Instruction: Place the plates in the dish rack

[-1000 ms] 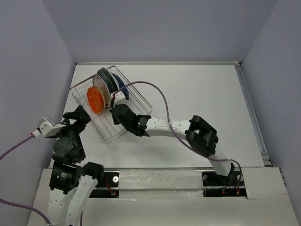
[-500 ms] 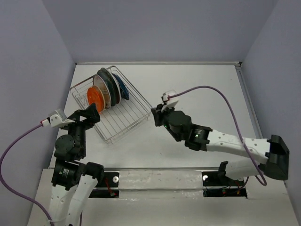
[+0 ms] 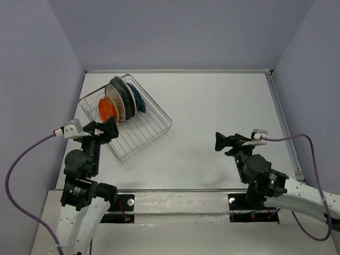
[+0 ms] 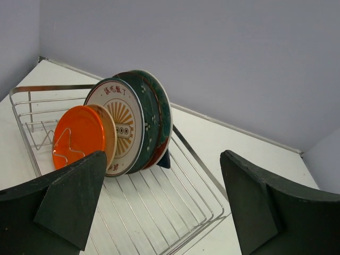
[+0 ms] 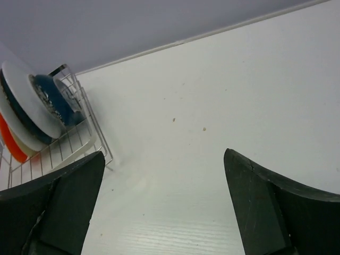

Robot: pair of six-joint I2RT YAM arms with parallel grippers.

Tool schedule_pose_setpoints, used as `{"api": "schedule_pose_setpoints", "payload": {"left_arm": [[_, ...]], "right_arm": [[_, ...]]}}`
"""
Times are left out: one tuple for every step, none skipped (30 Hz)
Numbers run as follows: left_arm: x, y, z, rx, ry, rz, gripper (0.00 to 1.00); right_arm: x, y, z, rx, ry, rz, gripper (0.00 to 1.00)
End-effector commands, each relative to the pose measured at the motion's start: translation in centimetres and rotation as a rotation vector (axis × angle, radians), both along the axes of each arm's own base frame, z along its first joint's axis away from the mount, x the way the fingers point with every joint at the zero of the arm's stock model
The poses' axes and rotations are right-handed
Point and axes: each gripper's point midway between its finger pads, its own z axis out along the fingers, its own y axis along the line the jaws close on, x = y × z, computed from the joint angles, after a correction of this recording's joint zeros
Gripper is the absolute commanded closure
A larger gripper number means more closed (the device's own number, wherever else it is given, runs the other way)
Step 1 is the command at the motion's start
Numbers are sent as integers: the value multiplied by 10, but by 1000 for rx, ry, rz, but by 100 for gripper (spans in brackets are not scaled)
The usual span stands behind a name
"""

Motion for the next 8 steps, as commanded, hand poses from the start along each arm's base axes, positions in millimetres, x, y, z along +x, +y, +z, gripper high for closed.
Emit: {"api": "schedule_pose_setpoints", "payload": {"left_arm": [[-1,3,20,33,-76,12,1],[-1,3,21,32,-82,10,1],[-1,2,22,36,-86,5,1],[0,0,21,40,-83,-5,1],[0,-1,26,35,-105,-11,1],[1,-2,24,37,-103,-15,1],[3,-4,22,39,-97,-23,1],[7,-6,16,43,-83,-28,1]], "right_arm": [[-2,-47,-6,44,17,-205,0],[-4,-51,-5,79,14,-208,0],[-5,-51,-8,96,17,-202,0],[-6,-50,-11,110,16,-185,0],[-6,-49,-14,113,18,-183,0],[-6,-49,-15,112,20,-182,0],[-5,-48,-17,106,21,-181,0],[-5,-48,-17,101,23,-182,0]]}}
